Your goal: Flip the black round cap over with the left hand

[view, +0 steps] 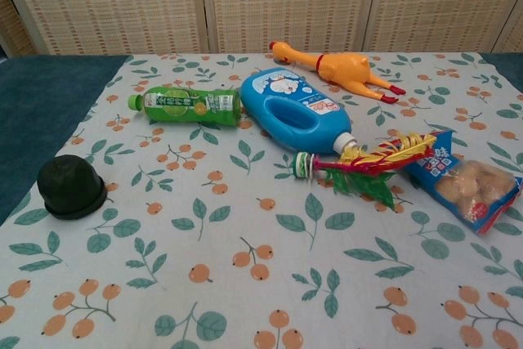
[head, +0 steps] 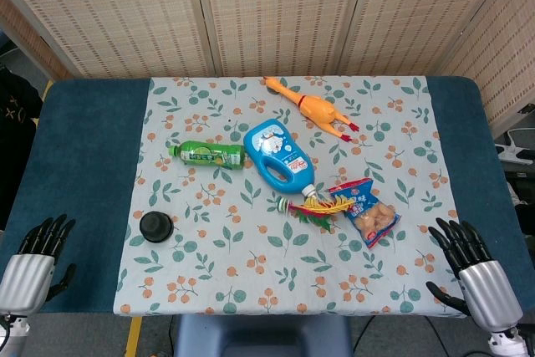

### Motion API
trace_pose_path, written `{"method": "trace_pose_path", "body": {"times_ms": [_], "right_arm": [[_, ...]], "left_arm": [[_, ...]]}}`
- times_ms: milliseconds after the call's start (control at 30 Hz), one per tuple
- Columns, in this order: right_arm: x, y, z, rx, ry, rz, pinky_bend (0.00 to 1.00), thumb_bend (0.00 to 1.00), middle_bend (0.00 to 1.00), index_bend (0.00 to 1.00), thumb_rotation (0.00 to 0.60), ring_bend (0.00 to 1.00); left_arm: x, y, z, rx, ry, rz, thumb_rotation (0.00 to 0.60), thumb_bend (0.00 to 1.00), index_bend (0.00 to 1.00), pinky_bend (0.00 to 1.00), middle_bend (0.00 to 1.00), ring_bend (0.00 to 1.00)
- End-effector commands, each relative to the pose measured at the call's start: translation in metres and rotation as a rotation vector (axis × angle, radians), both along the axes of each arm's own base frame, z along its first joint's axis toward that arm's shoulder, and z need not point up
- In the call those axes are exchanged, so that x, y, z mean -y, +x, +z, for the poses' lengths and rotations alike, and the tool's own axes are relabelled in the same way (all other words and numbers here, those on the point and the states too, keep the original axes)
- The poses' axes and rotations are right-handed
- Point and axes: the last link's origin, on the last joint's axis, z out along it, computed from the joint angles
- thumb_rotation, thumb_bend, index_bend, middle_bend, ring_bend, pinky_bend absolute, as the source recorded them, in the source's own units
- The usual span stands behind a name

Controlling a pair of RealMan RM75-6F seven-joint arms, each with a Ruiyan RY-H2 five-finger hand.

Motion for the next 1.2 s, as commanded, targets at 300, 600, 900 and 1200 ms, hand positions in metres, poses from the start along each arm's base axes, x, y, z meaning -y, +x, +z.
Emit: {"method": "trace_pose_path", "body": {"times_ms": [300, 600, 900, 1200], "right_arm": [[-0.001, -0.004, -0.004, -0.017, 0.03, -0.026, 0.0, 0.07, 0.0, 0.0, 0.6, 0.0], [-0.001, -0.004, -0.006, -0.028, 0.042, -0.042, 0.0, 0.07, 0.0, 0.0, 0.6, 0.0], [0.002, -0.006, -0.006, -0.033, 0.057, -0.063, 0.0, 0.07, 0.0, 0.0, 0.6, 0.0], [0.003, -0.008, -0.003, -0.04, 0.044, -0.088, 0.0, 0.07, 0.0, 0.0, 0.6, 0.0]], "left_arm": [[-0.037, 0.032, -0.017, 0.114, -0.271, -0.085, 0.6, 0.39, 0.0, 0.15, 0.0, 0.0], [-0.089, 0.098, -0.039, 0.029, -0.508, -0.095, 0.6, 0.38, 0.0, 0.09, 0.0, 0.0], [-0.131, 0.12, -0.057, -0.049, -0.587, -0.038, 0.6, 0.38, 0.0, 0.05, 0.0, 0.0], [-0.155, 0.109, -0.067, -0.111, -0.621, 0.086, 0.6, 0.38, 0.0, 0.06, 0.0, 0.0]]}}
